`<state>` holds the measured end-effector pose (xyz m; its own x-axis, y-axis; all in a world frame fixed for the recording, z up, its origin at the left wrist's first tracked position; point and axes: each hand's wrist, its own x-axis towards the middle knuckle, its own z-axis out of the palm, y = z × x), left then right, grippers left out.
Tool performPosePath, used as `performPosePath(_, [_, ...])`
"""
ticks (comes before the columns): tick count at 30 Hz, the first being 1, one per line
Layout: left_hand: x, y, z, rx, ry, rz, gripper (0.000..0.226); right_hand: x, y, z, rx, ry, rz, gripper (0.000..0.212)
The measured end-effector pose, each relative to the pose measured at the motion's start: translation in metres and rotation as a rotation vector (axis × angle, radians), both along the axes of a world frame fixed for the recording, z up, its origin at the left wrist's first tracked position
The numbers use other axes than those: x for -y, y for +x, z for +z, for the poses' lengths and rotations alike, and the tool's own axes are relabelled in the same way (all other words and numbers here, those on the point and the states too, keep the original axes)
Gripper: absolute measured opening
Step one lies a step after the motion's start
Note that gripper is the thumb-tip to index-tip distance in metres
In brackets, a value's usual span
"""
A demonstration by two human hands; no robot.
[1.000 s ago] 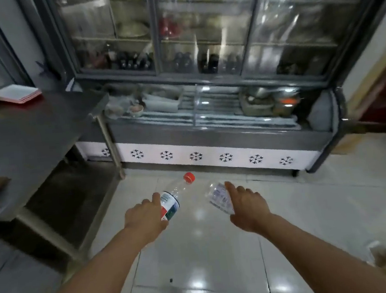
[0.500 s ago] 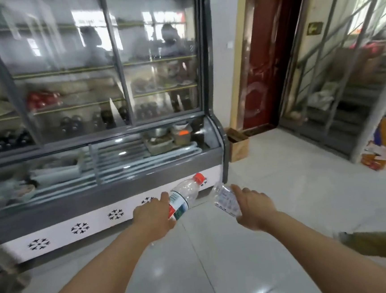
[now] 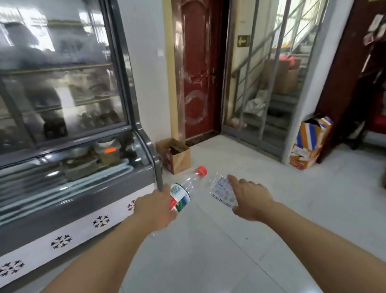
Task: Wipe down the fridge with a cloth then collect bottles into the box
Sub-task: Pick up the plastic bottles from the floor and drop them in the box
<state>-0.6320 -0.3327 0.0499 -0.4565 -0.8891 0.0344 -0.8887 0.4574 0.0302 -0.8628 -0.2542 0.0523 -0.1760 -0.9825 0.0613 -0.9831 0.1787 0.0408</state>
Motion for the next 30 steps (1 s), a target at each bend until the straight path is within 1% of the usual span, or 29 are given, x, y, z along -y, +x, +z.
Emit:
performPosePath(2, [0.017,-0.040,0.002,-0.014,-0.016,-0.029,0.057,0.011,-0.036,0.003,-0.002,0.004,-0.032,0.071])
performPosePath(7, [0.077,-0.123,-0.006,-0.034,-0.027,-0.117,0.062,0.051,-0.117,-0.004,0.007,0.023,-0.119,0.074])
performPosePath(14, [0.204,-0.236,-0.014,-0.042,0.038,-0.181,0.075,0.149,-0.221,-0.004,0.037,0.034,-0.185,0.075])
performPosePath(17, [0.259,-0.287,0.001,-0.028,0.032,-0.203,0.071,0.196,-0.265,0.000,0.054,0.027,-0.219,0.076])
performPosePath(20, [0.306,-0.332,0.015,-0.030,0.030,-0.228,0.059,0.238,-0.306,0.004,0.070,0.032,-0.240,0.077])
performPosePath(24, [0.364,-0.390,0.015,0.004,-0.029,-0.276,0.051,0.295,-0.363,0.002,0.093,0.031,-0.245,0.080])
performPosePath(27, [0.409,-0.436,0.013,0.007,-0.027,-0.264,0.054,0.344,-0.412,-0.002,0.085,0.027,-0.224,0.079])
performPosePath(30, [0.453,-0.486,0.010,0.020,-0.043,-0.202,0.058,0.403,-0.468,-0.007,0.084,0.028,-0.195,0.077])
